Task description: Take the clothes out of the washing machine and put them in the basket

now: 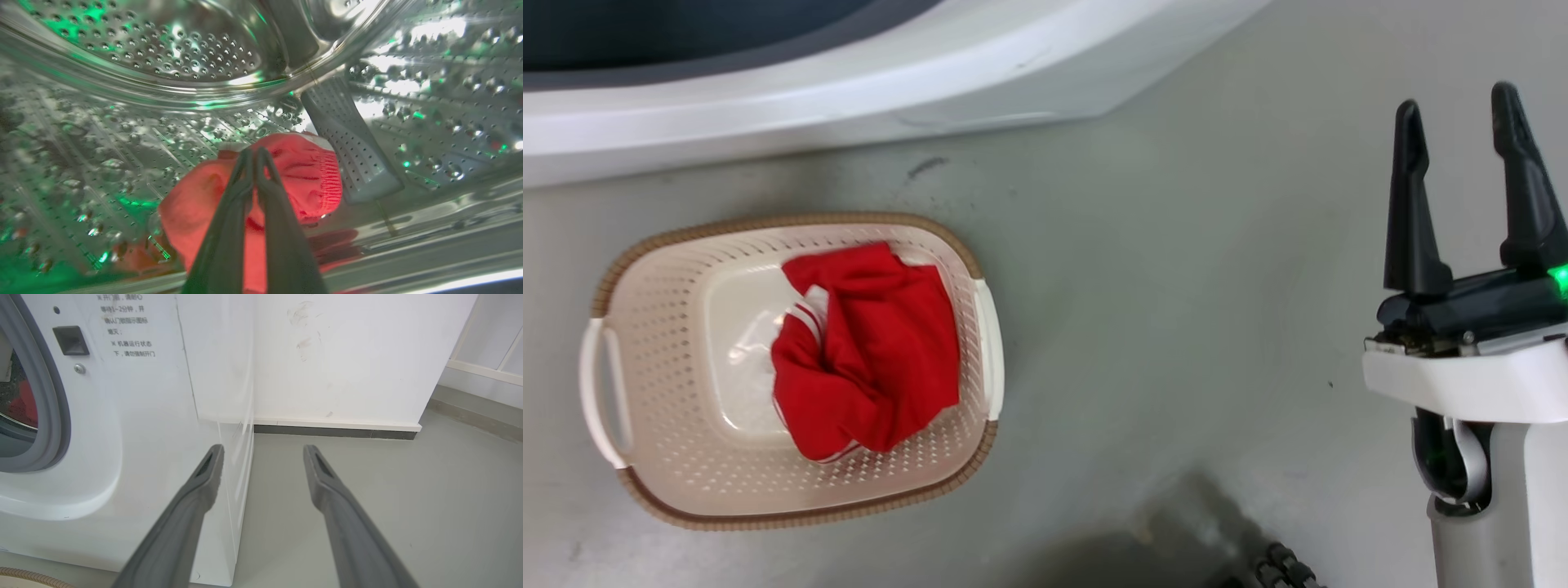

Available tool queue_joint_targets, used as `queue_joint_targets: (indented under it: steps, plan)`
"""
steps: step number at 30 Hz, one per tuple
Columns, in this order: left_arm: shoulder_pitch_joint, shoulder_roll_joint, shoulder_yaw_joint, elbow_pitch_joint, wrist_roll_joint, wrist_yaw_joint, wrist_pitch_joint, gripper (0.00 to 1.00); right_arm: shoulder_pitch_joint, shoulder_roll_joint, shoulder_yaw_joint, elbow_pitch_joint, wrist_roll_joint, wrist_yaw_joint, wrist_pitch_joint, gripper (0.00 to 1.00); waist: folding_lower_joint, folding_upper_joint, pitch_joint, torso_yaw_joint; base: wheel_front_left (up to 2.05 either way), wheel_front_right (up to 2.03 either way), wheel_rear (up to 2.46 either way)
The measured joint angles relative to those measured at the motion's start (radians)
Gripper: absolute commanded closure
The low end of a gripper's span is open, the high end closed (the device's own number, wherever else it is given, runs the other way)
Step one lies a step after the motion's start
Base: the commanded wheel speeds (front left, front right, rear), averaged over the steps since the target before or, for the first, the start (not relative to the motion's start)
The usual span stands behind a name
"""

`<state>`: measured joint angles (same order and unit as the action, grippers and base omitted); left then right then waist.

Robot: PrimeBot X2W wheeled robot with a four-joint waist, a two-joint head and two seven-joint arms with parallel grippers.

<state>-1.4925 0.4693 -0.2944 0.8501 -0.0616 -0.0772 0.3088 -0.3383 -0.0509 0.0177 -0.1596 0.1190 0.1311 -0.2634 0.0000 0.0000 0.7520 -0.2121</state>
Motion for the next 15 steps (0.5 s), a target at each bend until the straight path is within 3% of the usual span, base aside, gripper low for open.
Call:
queue_joint_targets:
  steps: [15]
  plan:
    - [0.317,-0.137,0.017,0.049,-0.146,-0.025,-0.359,1.0,0.084,0.0,-0.005,0.024,-0.053,0.0,0.0,0.0,-0.0001,0.0,-0.216,0.074,0.0,0.0,0.0]
